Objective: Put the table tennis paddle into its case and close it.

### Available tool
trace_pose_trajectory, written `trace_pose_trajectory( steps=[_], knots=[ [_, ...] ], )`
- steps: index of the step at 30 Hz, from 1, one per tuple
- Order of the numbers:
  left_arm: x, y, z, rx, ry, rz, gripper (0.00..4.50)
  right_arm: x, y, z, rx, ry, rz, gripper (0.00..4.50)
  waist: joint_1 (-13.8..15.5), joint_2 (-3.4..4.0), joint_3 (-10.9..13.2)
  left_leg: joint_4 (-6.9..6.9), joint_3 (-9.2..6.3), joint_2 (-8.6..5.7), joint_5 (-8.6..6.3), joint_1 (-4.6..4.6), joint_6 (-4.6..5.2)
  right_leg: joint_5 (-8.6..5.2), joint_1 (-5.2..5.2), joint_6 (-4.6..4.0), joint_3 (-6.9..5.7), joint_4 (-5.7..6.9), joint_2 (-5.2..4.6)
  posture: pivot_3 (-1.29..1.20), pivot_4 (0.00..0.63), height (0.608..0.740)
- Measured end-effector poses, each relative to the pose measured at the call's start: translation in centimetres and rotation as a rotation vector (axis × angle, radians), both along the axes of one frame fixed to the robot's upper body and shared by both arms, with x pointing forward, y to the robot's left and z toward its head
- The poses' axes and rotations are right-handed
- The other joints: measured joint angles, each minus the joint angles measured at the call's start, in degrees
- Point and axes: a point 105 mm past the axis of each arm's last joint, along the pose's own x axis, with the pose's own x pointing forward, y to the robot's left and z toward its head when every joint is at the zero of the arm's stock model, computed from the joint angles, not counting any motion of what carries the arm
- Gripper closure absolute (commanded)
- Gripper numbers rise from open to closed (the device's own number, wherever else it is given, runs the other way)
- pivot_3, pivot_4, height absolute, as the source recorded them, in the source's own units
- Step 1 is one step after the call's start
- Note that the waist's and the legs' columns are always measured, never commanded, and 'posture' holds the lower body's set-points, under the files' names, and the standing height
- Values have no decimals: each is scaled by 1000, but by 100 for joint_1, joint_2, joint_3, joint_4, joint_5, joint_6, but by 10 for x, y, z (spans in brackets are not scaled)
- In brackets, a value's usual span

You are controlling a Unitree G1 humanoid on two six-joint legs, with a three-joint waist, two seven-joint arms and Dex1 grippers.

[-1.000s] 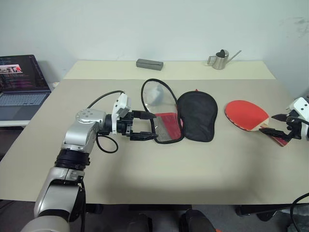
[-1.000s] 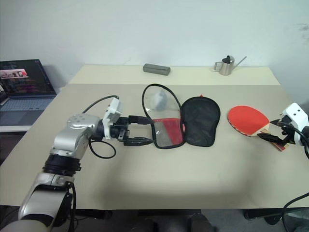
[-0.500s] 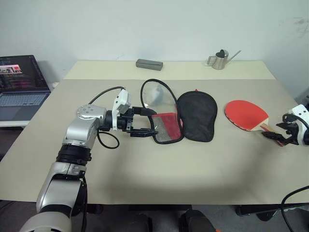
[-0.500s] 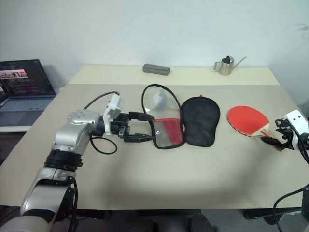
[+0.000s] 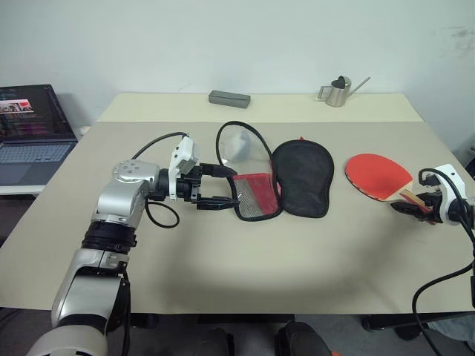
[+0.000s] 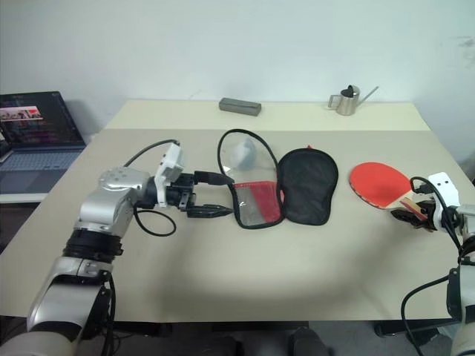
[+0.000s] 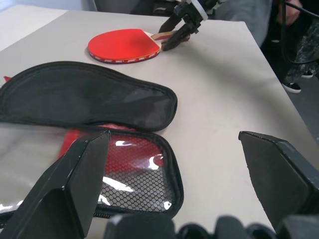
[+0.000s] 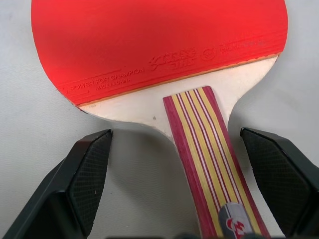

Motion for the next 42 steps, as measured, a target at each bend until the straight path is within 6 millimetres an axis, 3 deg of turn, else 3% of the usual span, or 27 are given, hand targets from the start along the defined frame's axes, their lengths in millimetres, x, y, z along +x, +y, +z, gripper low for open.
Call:
trace_pose_trajectory(
  steps=[2,11,15,18,22,26,32,40,42],
  knots=[
    [0,0,0,1,-1,1,0,0,1,0,2,2,4,596,0,0,0,0,-1,0,0,2,0,0,1,0,0,0,0,0,150,740],
    [0,7,1,12,-6,21,0,-1,6,-2,-45,7,69,3377,-1,-4,-2,0,0,0,0,22,1,0,21,1,1,0,0,0,150,740],
    [1,12,-4,5,6,48,0,1,5,0,-65,-6,55,3382,0,-4,-3,1,0,-1,0,23,1,0,21,1,1,0,-1,0,150,740],
    [1,14,-5,1,10,68,0,3,-3,5,-46,-35,-58,3382,11,-3,-2,-1,-1,-1,0,20,0,0,17,1,2,1,-2,0,150,740],
    [1,17,-4,-10,-3,91,0,9,-4,28,28,-124,-180,3382,14,-2,-1,-8,0,3,-1,14,0,0,8,1,4,-2,-1,0,150,740],
    [1,17,-2,-18,-14,105,0,14,24,52,79,-207,-174,3382,-7,-2,-1,-9,-3,7,-1,15,1,0,8,0,5,0,0,0,150,740],
    [0,19,-4,-23,-4,118,0,14,91,79,139,-278,-104,3382,0,-2,-1,-8,-14,4,-1,9,2,0,8,1,2,-1,0,0,150,740],
    [0,19,-2,-15,-11,113,0,20,181,84,332,-256,-68,3382,15,-2,-1,-8,-30,3,-1,-7,2,0,-1,0,0,-2,0,0,150,740],
    [1,20,-2,-17,-9,118,0,21,192,79,354,-238,-74,3382,38,-1,-2,-7,-32,1,-1,-20,2,0,-11,0,-3,-4,0,0,150,740]
  ],
)
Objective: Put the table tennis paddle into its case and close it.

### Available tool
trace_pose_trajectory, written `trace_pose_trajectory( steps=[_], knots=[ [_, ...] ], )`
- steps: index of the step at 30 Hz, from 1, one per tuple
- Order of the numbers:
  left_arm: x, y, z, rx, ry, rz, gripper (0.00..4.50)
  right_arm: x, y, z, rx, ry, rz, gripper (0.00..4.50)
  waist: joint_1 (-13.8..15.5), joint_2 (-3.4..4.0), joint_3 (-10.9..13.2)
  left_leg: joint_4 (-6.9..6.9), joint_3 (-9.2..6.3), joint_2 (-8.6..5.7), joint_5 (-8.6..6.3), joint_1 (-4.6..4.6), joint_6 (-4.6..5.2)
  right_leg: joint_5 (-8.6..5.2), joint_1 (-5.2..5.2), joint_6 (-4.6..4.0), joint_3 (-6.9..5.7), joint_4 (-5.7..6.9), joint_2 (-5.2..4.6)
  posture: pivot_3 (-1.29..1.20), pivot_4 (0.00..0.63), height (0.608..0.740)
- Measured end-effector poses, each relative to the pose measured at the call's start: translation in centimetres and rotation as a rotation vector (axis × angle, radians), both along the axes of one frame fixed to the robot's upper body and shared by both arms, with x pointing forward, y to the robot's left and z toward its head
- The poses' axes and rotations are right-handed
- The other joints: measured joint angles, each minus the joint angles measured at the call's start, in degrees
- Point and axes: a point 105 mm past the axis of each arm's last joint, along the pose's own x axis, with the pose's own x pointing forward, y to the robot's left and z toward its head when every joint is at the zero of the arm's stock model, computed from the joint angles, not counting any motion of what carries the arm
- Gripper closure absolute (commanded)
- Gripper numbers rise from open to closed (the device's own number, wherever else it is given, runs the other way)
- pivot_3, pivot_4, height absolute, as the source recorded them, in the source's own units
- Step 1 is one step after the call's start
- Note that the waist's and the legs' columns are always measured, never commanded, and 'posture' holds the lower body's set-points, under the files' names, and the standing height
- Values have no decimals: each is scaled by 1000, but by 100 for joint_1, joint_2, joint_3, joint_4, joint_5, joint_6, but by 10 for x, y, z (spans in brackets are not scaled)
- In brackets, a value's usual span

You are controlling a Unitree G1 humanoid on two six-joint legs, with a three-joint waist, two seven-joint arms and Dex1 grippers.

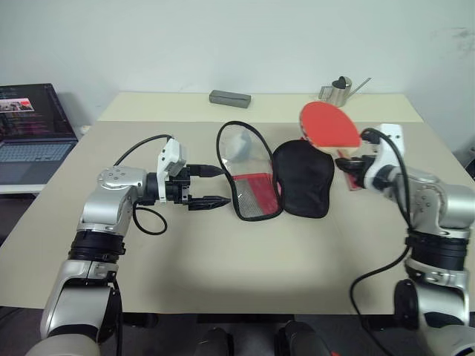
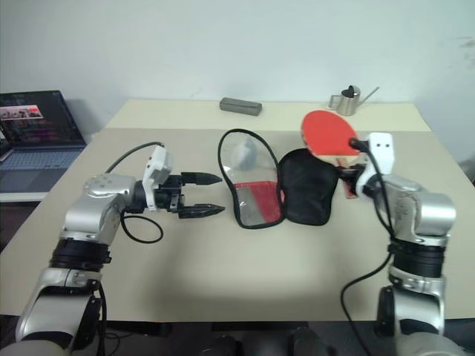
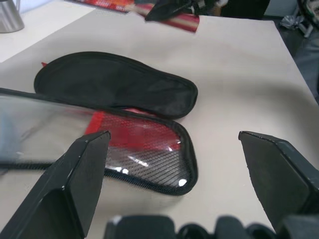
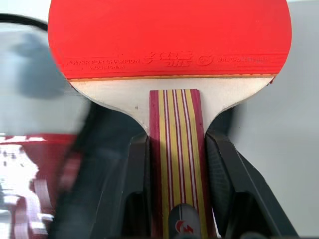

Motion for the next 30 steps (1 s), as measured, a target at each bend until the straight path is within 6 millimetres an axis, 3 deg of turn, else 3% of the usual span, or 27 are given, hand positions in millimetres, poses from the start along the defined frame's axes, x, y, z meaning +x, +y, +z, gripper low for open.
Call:
trace_pose_trajectory(
  steps=[9,22,30],
  knots=[
    [1,1,0,2,-11,9,0,-2,35,-46,-12,121,-34,3382,6,0,0,2,10,-1,1,-55,-2,1,-62,-1,-2,8,-1,0,150,740],
    [2,3,-3,0,-6,23,0,6,53,-61,-39,126,-64,3382,-13,0,0,2,13,0,1,-52,-1,1,-63,-1,-3,10,2,0,150,740],
    [1,3,-5,0,-2,25,0,13,52,-67,-103,100,-93,3382,-31,0,0,2,14,0,1,-52,-1,1,-63,-1,-4,10,2,0,150,740]
  ],
)
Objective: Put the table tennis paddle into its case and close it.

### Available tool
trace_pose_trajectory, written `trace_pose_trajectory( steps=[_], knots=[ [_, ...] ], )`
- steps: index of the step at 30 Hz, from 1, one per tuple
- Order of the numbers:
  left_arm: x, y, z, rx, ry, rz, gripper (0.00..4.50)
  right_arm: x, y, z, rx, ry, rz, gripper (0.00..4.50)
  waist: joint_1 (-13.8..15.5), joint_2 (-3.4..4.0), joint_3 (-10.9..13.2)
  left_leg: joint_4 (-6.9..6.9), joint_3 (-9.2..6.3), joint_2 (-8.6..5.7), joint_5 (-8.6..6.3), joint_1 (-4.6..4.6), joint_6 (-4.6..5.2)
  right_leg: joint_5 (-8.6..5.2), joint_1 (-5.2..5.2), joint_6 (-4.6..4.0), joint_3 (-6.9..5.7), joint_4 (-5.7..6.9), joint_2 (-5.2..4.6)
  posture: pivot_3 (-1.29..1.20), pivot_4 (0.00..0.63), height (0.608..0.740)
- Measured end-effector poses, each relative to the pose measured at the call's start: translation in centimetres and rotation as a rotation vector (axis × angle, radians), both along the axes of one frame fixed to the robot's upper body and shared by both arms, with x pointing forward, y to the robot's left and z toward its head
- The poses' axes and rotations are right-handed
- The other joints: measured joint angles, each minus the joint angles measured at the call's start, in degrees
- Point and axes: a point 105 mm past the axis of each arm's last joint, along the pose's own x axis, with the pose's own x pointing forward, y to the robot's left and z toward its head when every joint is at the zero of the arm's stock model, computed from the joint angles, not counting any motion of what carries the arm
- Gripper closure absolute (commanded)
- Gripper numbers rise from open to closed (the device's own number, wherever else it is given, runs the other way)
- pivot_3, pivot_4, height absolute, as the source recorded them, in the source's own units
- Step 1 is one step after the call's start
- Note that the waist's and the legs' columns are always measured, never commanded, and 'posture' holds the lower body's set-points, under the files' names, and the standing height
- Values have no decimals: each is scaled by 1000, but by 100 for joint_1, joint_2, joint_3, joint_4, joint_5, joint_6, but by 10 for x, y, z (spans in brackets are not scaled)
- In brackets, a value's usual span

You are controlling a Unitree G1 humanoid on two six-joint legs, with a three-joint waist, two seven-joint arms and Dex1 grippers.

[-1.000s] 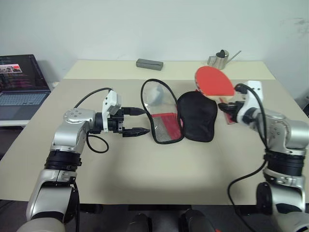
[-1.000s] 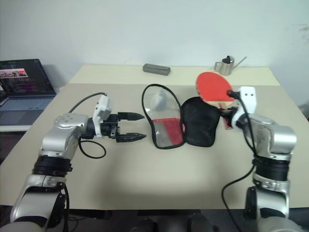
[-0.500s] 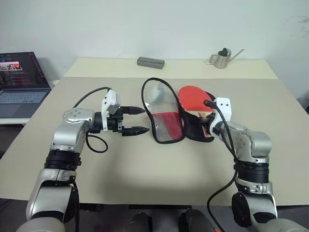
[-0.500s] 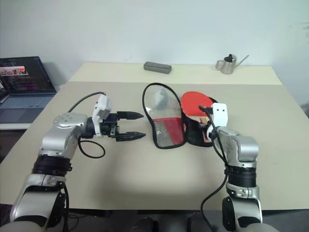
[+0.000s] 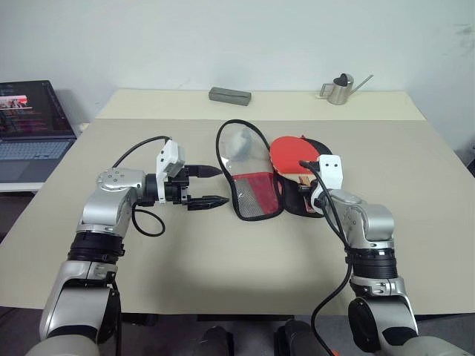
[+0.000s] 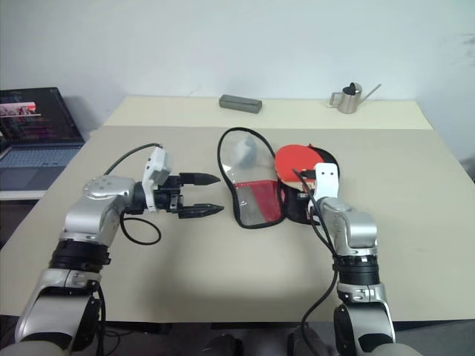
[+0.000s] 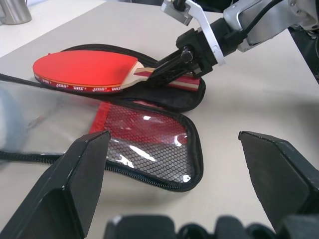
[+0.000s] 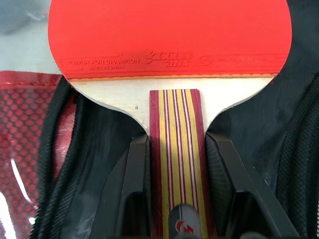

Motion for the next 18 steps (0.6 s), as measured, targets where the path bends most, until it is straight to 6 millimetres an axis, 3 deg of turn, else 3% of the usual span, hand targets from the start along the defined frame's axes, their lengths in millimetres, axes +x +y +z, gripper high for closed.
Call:
trace_pose_trajectory(
  steps=[18],
  knots=[
    [0,1,-2,0,3,1,0,3,-9,-1,-113,-57,-3,3382,-20,0,0,0,0,1,0,1,0,0,1,0,0,0,0,0,150,740]
  ],
)
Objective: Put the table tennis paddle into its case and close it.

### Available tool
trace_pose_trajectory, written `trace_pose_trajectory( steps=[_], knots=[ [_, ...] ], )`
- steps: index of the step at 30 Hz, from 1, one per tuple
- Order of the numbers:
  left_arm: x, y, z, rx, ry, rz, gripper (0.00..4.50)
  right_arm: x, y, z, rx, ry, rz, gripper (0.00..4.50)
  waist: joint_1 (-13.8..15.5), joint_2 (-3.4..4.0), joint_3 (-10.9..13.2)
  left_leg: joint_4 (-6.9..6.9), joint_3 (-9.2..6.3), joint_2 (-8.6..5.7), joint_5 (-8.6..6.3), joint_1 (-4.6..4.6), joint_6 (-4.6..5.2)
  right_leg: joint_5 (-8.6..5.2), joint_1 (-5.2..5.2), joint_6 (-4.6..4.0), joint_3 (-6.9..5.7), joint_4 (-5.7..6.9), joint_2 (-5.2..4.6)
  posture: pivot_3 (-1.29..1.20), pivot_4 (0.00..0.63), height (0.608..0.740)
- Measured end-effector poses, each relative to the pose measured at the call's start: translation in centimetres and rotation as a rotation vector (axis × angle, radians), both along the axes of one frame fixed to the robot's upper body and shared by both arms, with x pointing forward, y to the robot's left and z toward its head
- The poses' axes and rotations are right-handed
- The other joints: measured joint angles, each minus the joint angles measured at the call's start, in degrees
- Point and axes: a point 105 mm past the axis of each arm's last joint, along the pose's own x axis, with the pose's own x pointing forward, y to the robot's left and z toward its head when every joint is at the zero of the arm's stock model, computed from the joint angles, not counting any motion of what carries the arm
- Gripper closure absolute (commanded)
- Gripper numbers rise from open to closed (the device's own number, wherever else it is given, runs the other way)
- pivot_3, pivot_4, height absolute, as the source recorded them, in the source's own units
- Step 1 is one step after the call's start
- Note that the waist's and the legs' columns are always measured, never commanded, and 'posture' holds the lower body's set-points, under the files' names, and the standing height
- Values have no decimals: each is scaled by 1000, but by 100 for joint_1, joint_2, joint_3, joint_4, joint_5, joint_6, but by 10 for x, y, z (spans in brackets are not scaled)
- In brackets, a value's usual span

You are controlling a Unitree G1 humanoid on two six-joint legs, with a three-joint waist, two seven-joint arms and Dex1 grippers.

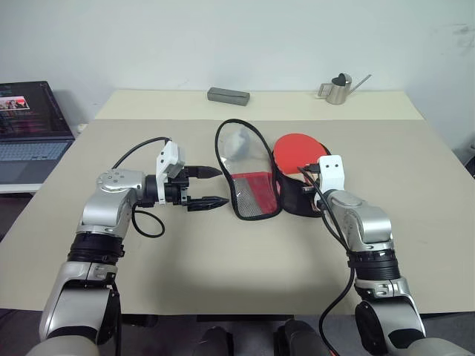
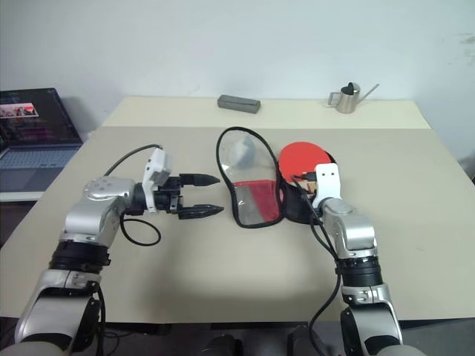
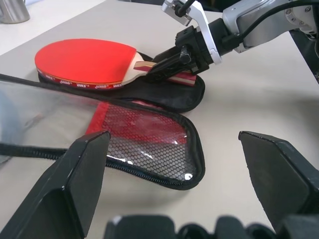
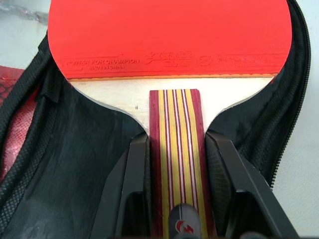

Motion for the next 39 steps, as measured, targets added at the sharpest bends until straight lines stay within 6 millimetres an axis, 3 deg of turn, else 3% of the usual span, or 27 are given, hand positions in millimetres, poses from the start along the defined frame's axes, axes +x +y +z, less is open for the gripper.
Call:
trace_pose_trajectory(
  steps=[15,25,31,36,39],
  knots=[
    [0,0,-1,1,2,1,0,1,-1,-1,-12,-6,-6,3382,1,-2,-1,1,-1,0,0,2,0,0,2,0,0,0,0,0,150,740],
    [-1,1,-4,1,10,3,0,0,2,-1,17,-3,-17,17,0,-2,-2,1,-2,0,0,2,0,0,2,0,1,1,0,0,150,740],
    [-1,2,-4,-2,11,8,0,-4,7,8,57,-23,-11,17,-4,-2,-2,0,-2,1,0,2,0,0,1,0,1,2,0,0,150,740],
    [3,8,2,-26,-15,65,0,-14,16,40,127,-106,83,17,2,-2,-2,1,-3,0,0,0,0,0,1,0,-1,0,0,0,150,740],
    [7,11,5,-41,-30,107,0,-26,10,62,96,-161,167,17,13,-3,-2,1,-6,0,-1,0,1,0,3,0,-3,-3,-1,0,150,740]
  ],
)
